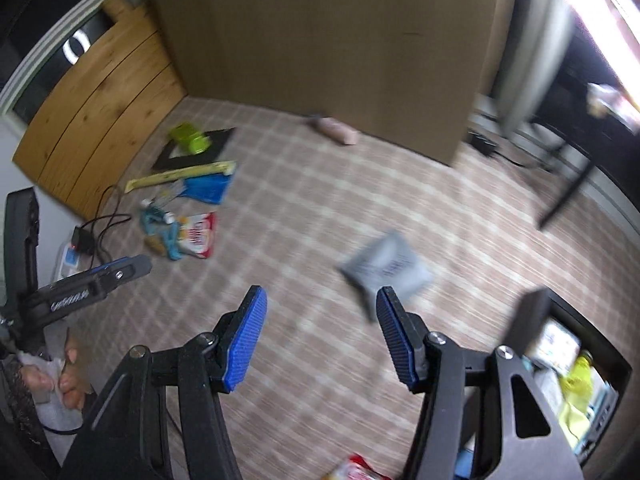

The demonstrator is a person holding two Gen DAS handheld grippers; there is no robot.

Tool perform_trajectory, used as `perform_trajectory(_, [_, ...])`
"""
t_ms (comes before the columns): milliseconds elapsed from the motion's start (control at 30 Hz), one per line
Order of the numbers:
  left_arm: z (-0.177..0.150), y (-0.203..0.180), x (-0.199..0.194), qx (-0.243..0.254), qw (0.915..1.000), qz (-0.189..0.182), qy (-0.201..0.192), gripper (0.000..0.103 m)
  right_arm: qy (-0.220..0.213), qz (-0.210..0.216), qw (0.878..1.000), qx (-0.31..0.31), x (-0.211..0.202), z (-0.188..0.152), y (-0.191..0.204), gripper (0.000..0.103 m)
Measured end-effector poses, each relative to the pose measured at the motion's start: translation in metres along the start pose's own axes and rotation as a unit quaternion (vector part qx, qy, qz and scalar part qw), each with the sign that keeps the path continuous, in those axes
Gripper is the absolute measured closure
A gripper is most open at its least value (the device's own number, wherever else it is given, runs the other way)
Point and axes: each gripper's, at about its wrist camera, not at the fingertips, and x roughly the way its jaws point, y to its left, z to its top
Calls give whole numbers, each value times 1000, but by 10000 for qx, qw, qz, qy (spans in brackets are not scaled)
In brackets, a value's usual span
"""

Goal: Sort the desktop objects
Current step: 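Move both tools back from the tray to the remaining table items, then move the left tool to the wooden clothespin while the right tool approaches the Coffee-mate sachet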

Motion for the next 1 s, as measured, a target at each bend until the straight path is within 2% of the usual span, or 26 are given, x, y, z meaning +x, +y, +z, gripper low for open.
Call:
perform_trajectory(200, [13, 54, 17, -832, 9965, 90, 31, 49, 241, 290, 9983, -440, 41, 17, 63, 47])
perform_trajectory(400, [22, 79, 31, -1354, 9908, 47, 14, 49, 561, 560, 9955, -511, 86, 39, 106, 47])
perform_trajectory(600, [26, 79, 44, -1474, 9890, 80, 40, 50, 828, 467, 9939, -551, 125, 51, 131, 47])
perform_trajectory(633, [26, 78, 46, -1447, 9894, 136, 31, 53, 849, 437, 9941, -519, 131, 53, 133, 47])
perform_trajectory(767, [27, 80, 52, -1492, 9883, 322, -3, 56, 912, 395, 9941, -432, 142, 57, 134, 47])
perform_trajectory(833, [27, 81, 55, -1498, 9879, 389, 19, 60, 900, 343, 9944, -445, 146, 58, 135, 47])
perform_trajectory(1000, [26, 76, 58, -1420, 9882, 571, -42, 62, 942, 276, 9944, -391, 153, 60, 134, 47])
